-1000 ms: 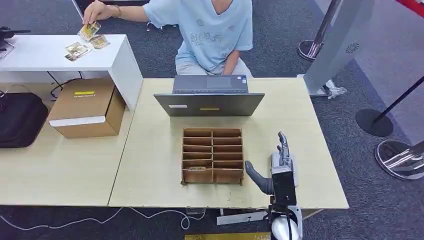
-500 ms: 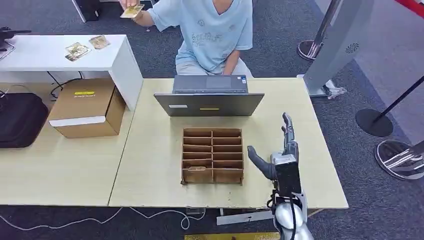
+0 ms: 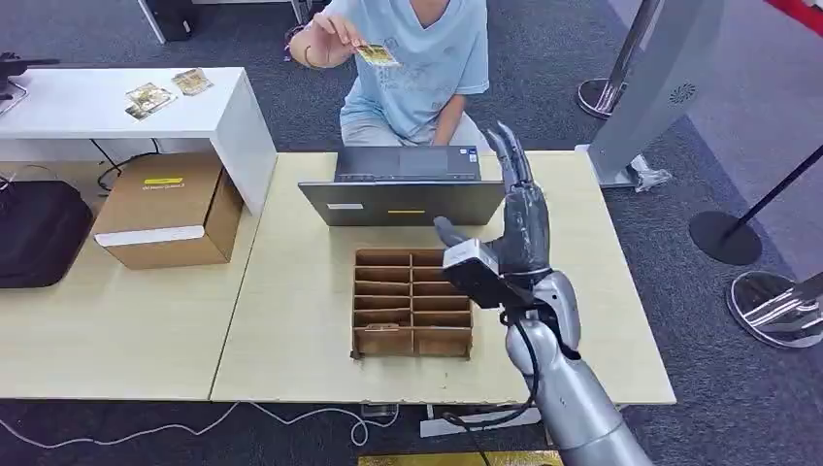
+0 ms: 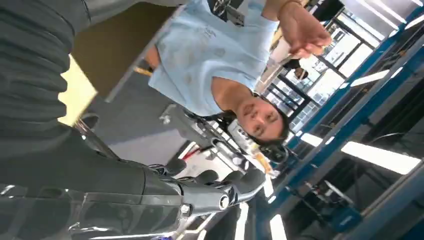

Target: Pass the card to the sensor for recognition and then transmit it.

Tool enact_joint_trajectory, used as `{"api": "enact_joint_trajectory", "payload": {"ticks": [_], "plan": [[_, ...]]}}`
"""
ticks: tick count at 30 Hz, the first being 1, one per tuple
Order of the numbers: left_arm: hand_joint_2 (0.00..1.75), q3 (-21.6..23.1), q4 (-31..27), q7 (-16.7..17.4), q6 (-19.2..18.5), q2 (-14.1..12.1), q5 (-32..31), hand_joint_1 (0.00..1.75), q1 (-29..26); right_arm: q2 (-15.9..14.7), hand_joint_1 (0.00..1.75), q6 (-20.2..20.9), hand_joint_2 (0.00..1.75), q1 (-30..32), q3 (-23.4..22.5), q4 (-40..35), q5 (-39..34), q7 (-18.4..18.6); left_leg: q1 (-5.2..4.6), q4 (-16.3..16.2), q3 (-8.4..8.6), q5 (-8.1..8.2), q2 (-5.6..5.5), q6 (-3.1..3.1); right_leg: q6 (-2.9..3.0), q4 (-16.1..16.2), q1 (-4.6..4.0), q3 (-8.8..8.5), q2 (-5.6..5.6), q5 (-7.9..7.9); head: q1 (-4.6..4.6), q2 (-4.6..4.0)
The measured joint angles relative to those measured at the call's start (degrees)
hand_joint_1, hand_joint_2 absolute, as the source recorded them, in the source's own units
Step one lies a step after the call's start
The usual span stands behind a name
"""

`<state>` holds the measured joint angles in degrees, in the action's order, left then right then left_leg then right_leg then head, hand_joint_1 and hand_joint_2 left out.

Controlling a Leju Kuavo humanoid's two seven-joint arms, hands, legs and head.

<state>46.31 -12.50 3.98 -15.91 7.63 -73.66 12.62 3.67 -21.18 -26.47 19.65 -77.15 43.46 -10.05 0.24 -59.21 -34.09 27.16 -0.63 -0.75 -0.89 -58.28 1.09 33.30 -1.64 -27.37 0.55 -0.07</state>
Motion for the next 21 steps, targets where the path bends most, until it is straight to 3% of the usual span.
{"api": "enact_joint_trajectory", "payload": {"ticks": [11, 14, 20, 21], "plan": [[0.0, -1.99, 0.0, -0.28, -0.7, -0.28, 2.19, 0.0, -0.25, 2.51, 0.0, -6.19, 1.75, -22.32, 4.46, 22.71, 16.41, 7.71, 0.0, -0.01, 0.08, -0.05, 0.02, 0.01, 0.09, -0.03, 0.0, -0.04, 0.0, 0.08, 0.0, 0.0], [0.0, -2.75, 0.0, -0.28, -1.12, -0.33, 2.38, 0.0, -0.29, 3.78, 0.0, -7.3, 1.75, -26.2, 5.11, 28.53, 20.57, 10.84, -0.01, -0.01, 0.08, -0.05, 0.02, 0.01, 0.09, -0.04, 0.0, -0.03, 0.0, 0.08, -0.02, 0.0], [0.0, -2.78, 0.0, -0.28, -1.22, -0.33, 2.34, 0.0, -0.29, 4.02, 0.0, -7.34, 1.75, -26.96, 5.24, 29.73, 21.4, 11.37, -0.01, -0.01, 0.08, -0.05, 0.02, 0.01, 0.09, -0.04, 0.0, -0.03, 0.01, 0.08, 0.0, 0.0], [0.0, -2.82, 0.0, -0.28, -1.62, -0.33, 2.34, 0.0, -0.26, 5.02, 0.0, -7.23, 1.75, -29.25, 5.83, 33.62, 23.77, 13.3, -0.01, -0.01, 0.08, -0.05, 0.02, 0.01, 0.09, -0.04, 0.0, -0.03, 0.01, 0.08, 0.0, 0.0]]}}
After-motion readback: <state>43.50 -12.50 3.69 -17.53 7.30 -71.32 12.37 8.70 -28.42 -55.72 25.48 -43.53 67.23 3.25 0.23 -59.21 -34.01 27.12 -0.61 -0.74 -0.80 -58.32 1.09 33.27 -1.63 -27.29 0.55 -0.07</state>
